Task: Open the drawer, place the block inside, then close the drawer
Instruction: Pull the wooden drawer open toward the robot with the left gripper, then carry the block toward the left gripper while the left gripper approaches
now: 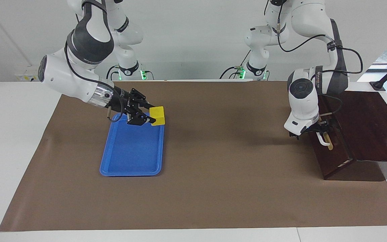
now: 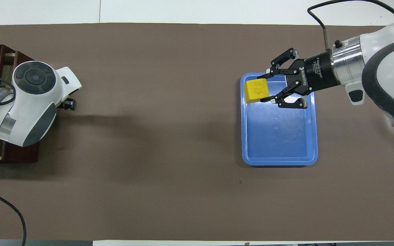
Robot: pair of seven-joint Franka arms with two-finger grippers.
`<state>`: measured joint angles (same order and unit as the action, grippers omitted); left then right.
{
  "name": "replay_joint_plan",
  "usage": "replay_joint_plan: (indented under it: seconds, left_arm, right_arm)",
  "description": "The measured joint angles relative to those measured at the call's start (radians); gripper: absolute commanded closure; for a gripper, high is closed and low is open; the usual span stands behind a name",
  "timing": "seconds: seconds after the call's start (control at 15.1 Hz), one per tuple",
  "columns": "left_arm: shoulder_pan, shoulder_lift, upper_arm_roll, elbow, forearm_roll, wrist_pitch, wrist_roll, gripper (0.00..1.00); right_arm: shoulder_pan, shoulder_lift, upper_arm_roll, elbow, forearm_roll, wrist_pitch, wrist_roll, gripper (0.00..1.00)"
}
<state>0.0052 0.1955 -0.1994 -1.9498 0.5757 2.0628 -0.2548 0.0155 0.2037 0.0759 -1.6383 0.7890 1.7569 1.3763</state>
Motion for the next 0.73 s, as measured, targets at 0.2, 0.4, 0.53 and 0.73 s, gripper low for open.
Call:
replay_joint_plan:
  seconds: [0.2, 0.4, 0.53, 0.73]
  left_arm:
    - [-0.063, -0.005, 0.001, 0.000, -0.034, -0.025, -0.003, 0.00]
    - [-0.099, -0.004, 0.003, -0.001, -0.055, -0.035, -0.004, 0.00]
    - [-0.112, -0.004, 0.003, -0.001, -0.061, -0.038, -0.004, 0.00]
    - [-0.123, -0.005, 0.003, 0.000, -0.077, -0.044, -0.004, 0.00]
  right_arm:
    - [0.000, 0.000, 0.000, 0.000, 0.000, 0.000, 0.000, 1.00]
    - [0.000, 0.000, 0.000, 0.000, 0.000, 0.000, 0.000, 1.00]
    - [0.000, 0.000, 0.000, 0.000, 0.000, 0.000, 0.000, 1.00]
    - [0.000, 0.000, 0.000, 0.000, 0.000, 0.000, 0.000, 1.00]
